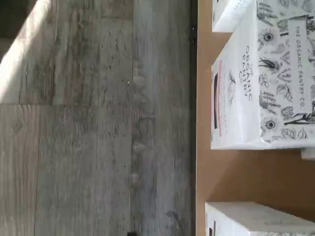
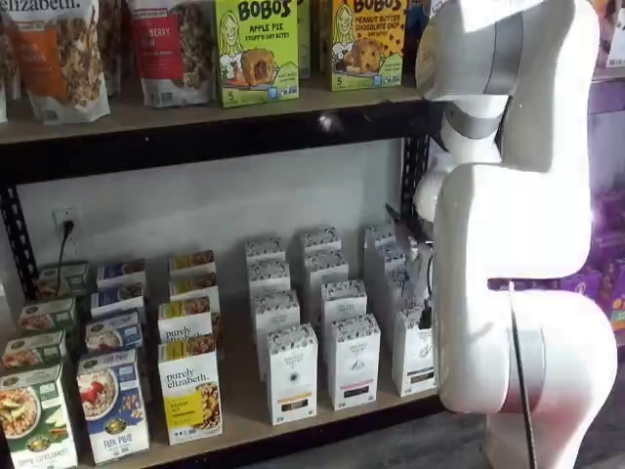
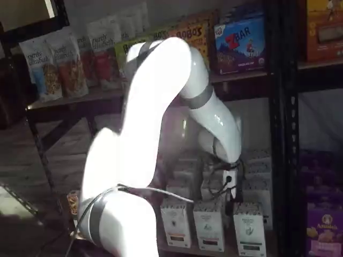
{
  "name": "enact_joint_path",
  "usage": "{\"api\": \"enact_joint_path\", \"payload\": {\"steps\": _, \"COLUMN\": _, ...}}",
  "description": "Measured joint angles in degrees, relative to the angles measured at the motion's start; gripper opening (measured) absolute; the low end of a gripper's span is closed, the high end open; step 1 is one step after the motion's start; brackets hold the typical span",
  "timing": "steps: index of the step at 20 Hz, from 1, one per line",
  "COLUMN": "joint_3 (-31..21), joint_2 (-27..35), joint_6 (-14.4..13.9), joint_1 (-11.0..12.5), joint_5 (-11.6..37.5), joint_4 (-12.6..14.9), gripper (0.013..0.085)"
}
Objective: Pick up the white box with a green strip in the middle, on the bottom shelf, the sixth box from the left
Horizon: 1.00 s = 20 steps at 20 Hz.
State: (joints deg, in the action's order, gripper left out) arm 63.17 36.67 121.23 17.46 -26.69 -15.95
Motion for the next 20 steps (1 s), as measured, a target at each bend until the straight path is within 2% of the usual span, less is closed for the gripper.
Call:
{"api": "enact_joint_path", "payload": {"steps": 2, "joint_3": 1.0, "joint_2": 1.0, "joint_6": -3.7, "joint_1": -0.4, "joint_5": 0.0, "joint_4": 3.7, "gripper": 0.085}}
{"api": "enact_joint_path", "payload": {"steps": 3, "joint_3": 1.4, "joint_2": 1.5, "joint_6": -4.4, "joint_1": -0.7, "joint_5": 0.2, "joint_4": 4.4, "gripper": 0.085}}
{"api": "enact_joint_path", "payload": {"steps": 12, "joint_3": 4.7, "joint_2": 5.1, "joint_6": -6.9, "joint_1": -1.6, "joint_5": 1.8, "joint_4": 6.2, "gripper": 0.085}}
{"api": "enact_joint_path", "payload": {"steps": 20, "joint_3": 11.1, "joint_2": 10.8, "joint_6": -9.5, "joint_1": -1.4, "joint_5": 1.3, "joint_4": 9.3, "gripper": 0.085}}
